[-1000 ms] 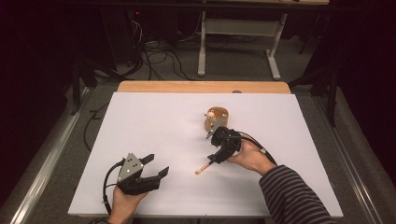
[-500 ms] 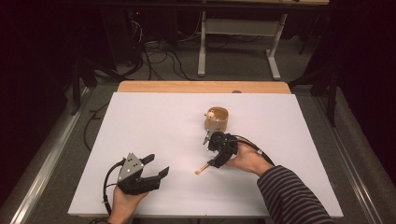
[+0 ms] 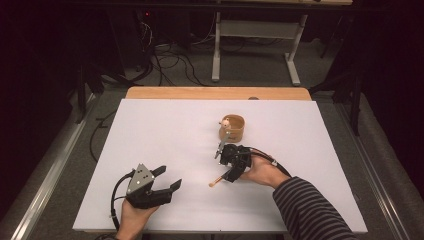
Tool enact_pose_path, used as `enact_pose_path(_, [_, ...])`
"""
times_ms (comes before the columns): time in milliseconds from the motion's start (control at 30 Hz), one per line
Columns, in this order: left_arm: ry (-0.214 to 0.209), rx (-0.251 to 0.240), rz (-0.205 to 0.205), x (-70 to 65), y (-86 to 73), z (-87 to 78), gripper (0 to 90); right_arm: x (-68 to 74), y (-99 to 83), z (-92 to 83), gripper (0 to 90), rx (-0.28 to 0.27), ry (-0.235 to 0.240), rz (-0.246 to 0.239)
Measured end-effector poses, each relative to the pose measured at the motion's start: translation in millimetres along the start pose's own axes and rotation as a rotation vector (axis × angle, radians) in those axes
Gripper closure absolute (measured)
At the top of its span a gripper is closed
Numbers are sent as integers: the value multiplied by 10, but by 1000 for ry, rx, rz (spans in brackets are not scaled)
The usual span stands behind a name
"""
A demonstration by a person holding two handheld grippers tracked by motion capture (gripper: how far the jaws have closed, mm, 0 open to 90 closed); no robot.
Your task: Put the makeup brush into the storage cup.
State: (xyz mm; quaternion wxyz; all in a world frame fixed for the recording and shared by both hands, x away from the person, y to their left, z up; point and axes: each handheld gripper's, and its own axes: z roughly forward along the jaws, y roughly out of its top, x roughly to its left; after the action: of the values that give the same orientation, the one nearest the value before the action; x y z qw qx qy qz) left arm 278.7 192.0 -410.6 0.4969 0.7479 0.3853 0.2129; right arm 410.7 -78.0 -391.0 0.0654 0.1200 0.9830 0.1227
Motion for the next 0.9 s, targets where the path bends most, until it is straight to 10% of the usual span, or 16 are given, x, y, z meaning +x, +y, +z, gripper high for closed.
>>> enact_pose_path(900, [-1,-10,-4,4,0,-23,302,47,31,71,535,49,13,-33])
